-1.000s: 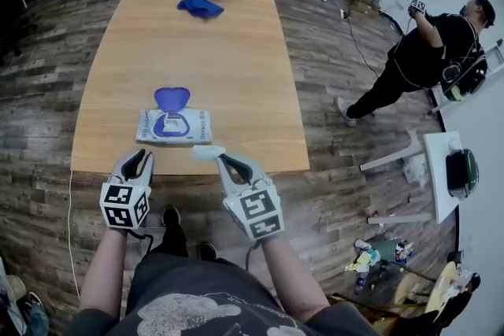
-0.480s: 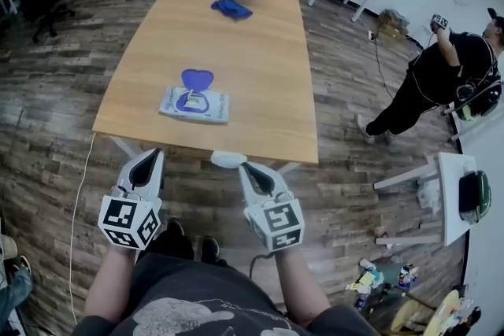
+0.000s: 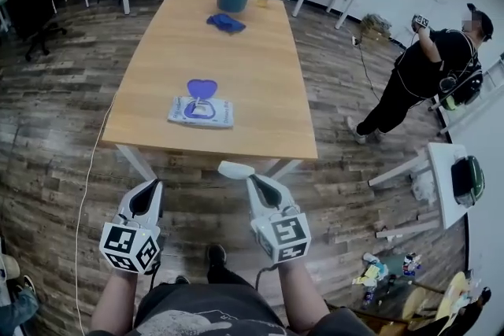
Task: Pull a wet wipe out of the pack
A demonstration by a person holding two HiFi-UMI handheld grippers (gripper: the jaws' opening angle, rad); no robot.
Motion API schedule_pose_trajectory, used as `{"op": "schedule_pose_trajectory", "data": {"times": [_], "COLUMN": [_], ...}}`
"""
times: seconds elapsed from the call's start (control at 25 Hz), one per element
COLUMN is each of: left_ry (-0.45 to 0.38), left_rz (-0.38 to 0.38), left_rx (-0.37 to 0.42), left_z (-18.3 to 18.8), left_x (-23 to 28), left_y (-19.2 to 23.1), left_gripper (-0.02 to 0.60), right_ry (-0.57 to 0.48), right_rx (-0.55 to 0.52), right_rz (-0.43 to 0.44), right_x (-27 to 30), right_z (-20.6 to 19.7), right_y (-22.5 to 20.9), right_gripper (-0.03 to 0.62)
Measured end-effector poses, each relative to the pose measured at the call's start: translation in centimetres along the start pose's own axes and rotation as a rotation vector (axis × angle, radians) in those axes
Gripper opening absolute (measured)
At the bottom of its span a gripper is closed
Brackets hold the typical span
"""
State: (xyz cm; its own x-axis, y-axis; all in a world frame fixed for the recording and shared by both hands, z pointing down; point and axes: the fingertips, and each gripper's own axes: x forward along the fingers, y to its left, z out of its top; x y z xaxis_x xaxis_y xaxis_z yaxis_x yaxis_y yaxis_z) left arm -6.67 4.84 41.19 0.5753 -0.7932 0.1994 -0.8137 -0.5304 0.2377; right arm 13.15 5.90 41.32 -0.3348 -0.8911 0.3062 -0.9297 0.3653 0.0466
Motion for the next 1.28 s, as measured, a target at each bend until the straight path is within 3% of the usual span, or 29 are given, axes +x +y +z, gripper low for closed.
{"op": "schedule_pose_trajectory", "data": {"times": [0.24,0.44,0.56,1.28], "left_ry": [-0.018,-0.030,-0.032,-0.035], "left_rz": [-0.019,-0.049,-0.063,-0.118], "left_rx": [-0.027,0.042,0.043,0.034], "left_z": [-0.5,-0.4,-0.6,-1.8], "left_x": [-5.2,-7.7,-9.0,-13.0], "left_y": [1.5,1.5,1.4,-1.4], "left_gripper": [0.018,0.018,0.018,0.018], "right_ry": [-0.015,-0.018,-0.012,-0.015], "right_rx": [-0.033,-0.046,-0.053,-0.068], "right_rz": [-0.026,-0.040,-0.057,-0.124], "right_x": [-2.6,-3.9,-4.7,-9.3], "right_z": [0.3,-0.1,-0.4,-1.7], "right_y": [5.4,8.6,9.9,12.2], "right_gripper": [-0.003,-0.003,-0.003,-0.005]}}
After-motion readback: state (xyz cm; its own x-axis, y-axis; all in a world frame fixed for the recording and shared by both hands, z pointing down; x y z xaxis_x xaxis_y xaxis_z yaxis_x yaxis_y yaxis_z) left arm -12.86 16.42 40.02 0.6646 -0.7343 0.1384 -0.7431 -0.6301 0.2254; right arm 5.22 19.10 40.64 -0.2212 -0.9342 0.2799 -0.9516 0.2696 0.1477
